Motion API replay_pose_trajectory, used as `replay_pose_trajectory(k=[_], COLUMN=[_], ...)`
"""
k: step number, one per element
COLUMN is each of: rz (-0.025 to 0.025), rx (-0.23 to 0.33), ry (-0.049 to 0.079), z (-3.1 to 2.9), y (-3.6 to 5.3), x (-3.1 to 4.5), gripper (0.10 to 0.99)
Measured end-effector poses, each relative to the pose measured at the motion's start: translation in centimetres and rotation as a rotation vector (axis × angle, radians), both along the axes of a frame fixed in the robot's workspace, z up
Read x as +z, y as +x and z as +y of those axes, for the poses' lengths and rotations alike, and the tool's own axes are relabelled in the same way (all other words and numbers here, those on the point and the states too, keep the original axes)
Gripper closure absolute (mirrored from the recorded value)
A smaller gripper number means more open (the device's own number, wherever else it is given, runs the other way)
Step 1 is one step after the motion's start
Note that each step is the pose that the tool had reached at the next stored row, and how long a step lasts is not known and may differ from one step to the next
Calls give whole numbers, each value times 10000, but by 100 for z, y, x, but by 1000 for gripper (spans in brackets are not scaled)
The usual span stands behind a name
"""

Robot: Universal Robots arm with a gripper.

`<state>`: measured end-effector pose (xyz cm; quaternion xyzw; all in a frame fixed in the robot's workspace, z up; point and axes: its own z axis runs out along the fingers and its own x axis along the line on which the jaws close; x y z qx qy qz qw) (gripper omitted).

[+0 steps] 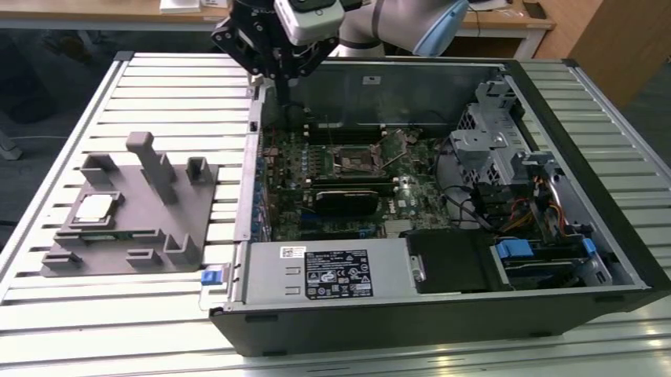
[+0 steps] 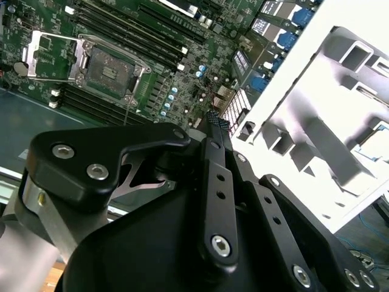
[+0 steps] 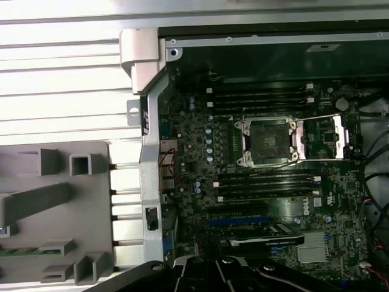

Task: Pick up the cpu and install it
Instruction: 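Reach for the cpu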

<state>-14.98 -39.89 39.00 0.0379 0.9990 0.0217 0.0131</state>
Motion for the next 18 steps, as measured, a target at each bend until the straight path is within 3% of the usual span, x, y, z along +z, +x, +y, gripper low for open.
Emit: replay_pose_trajectory(k=[18], rz=[-1], rx=[0], ry=[0], z=[0], y=[-60], x=[-3], gripper=[980])
